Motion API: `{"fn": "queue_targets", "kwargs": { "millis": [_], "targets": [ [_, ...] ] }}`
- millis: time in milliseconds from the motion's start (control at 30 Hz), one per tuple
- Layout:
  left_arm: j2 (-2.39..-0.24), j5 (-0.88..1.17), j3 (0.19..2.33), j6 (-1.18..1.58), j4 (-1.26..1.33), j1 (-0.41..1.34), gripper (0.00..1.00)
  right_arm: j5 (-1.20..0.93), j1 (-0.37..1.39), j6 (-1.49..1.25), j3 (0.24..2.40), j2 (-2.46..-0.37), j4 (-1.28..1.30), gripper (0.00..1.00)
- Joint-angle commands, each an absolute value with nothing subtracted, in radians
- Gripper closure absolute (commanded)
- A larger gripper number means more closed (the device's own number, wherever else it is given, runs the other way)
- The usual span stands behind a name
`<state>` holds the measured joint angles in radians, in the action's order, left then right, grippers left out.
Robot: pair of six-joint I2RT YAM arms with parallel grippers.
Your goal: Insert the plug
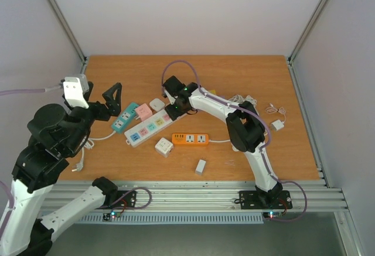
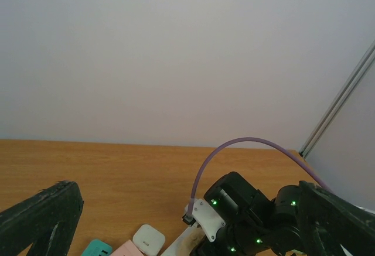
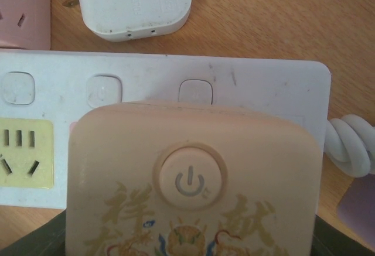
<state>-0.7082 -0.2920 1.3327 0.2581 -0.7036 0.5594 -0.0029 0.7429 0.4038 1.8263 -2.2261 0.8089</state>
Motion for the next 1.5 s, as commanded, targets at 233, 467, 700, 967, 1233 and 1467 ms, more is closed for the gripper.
{"fn": "queue_targets", "kwargs": {
  "millis": [233, 467, 700, 967, 1233, 1467],
  "targets": [
    [-0.747, -0.317, 1.350, 0.262, -0.695, 0.557, 0.01, 0.162, 0.732, 0.378, 1.825, -2.264, 1.014, 0.52],
    [-0.806, -0.382, 1.327, 0.280, -0.688, 0.557, 0.00, 0.037, 0.732, 0.371, 1.839, -2.120, 0.971, 0.21],
    [-0.914, -0.422, 1.226, 0.348, -0.622, 0.557, 0.01, -0.019, 0.731, 0.322, 1.741, -1.981, 0.895, 0.15],
    [-1.136, -0.268, 1.168, 0.535, -0.614, 0.470, 0.01, 0.052, 0.731, 0.194, 1.440, -1.697, 0.637, 0.16],
    [-1.400, -0.113, 1.113, 0.648, -0.592, 0.338, 0.04, 0.105, 0.731, 0.090, 1.296, -1.588, 0.616, 0.20],
    [-1.584, -0.064, 1.138, 0.679, -0.596, 0.273, 0.17, 0.100, 0.731, 0.002, 1.234, -1.558, 0.615, 0.20]
  ]
}}
